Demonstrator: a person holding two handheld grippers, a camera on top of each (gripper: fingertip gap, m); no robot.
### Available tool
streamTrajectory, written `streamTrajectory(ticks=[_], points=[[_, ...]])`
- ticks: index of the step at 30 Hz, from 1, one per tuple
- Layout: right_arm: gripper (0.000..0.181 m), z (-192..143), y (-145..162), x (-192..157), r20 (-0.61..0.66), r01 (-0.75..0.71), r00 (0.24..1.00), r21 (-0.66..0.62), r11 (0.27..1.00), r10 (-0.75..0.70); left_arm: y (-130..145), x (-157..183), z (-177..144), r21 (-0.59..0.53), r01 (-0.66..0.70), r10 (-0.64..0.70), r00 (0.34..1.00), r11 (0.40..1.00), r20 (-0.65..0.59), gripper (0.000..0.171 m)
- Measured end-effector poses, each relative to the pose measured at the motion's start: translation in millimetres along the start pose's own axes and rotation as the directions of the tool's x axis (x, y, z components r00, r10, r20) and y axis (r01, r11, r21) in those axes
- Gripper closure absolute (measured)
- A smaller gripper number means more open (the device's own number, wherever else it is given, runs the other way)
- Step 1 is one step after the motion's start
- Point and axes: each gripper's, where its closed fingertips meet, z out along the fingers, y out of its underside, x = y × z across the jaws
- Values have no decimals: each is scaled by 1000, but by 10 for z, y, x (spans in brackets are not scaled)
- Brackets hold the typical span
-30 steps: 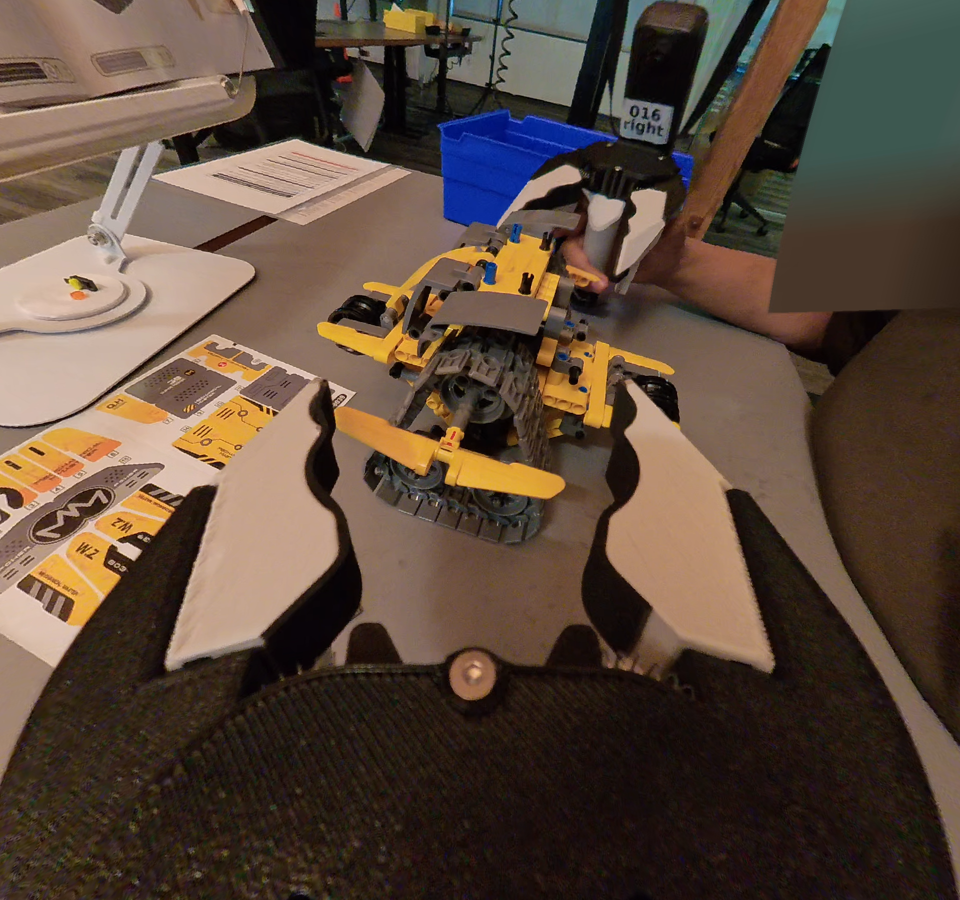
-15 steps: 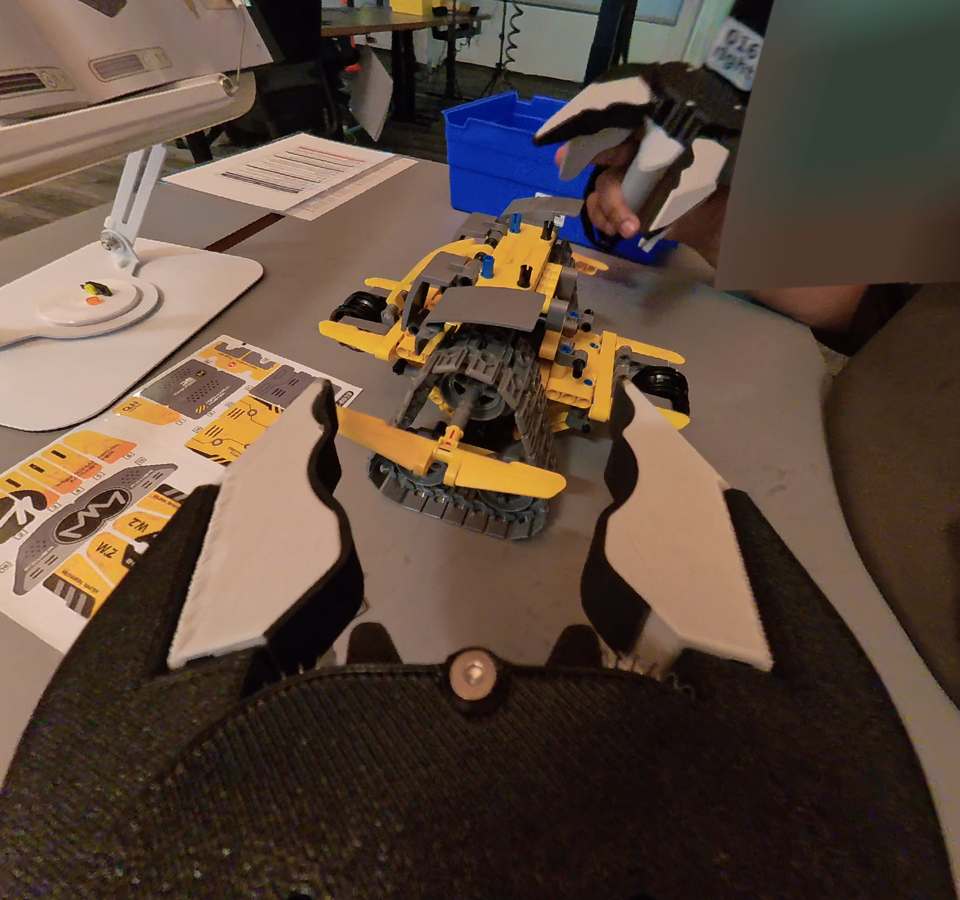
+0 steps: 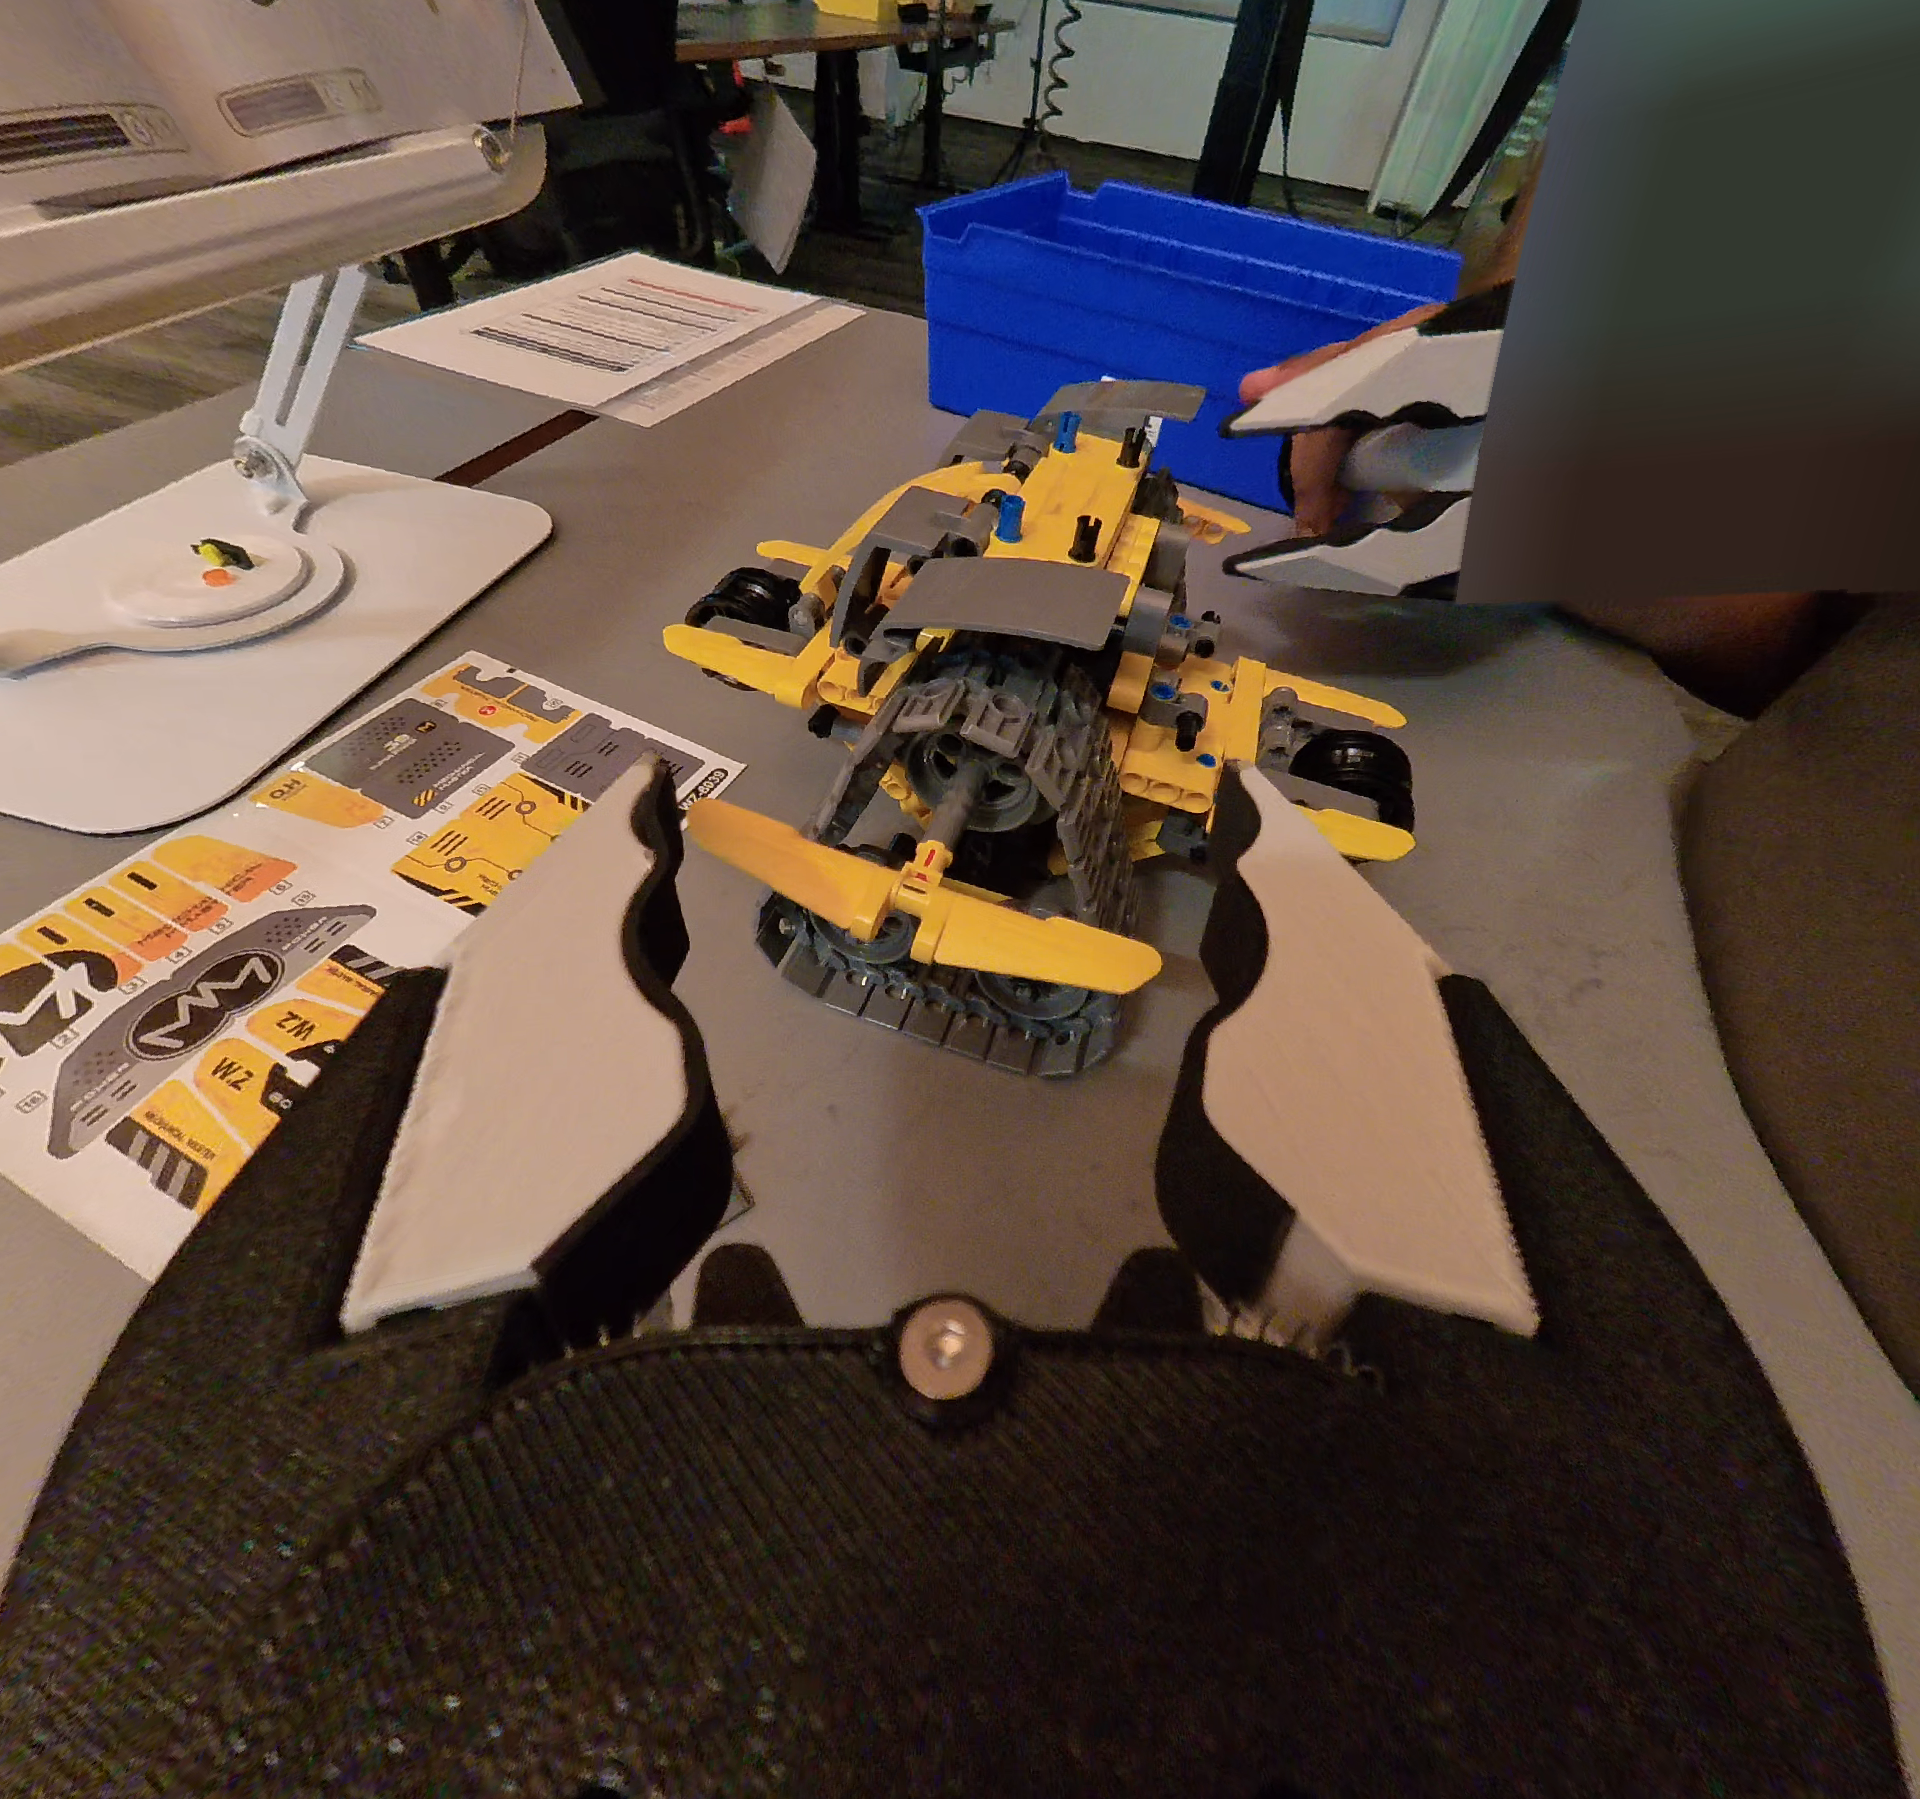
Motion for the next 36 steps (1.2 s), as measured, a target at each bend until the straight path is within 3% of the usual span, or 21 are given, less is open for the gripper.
streamTrajectory(ticks=[6,13,22,31,36], points=[[143,68,117,-59,24,22,1000,-75,997,-21,18,20,28,-8,7,-7,1000,1000,-4,73],[169,84,73,-63,15,19,1000,-61,998,-18,58,40,74,-24,8,-9,1000,1000,-7,72],[169,90,62,-28,75,-136,987,-64,989,141,61,69,111,-23,10,-11,1000,1000,-13,72],[169,76,14,39,171,-366,913,-60,929,371,53,106,133,-27,-9,9,1000,1000,-14,73],[169,78,27,45,162,-365,916,-46,930,368,34,106,126,-24,-15,15,1000,1000,-8,73]])
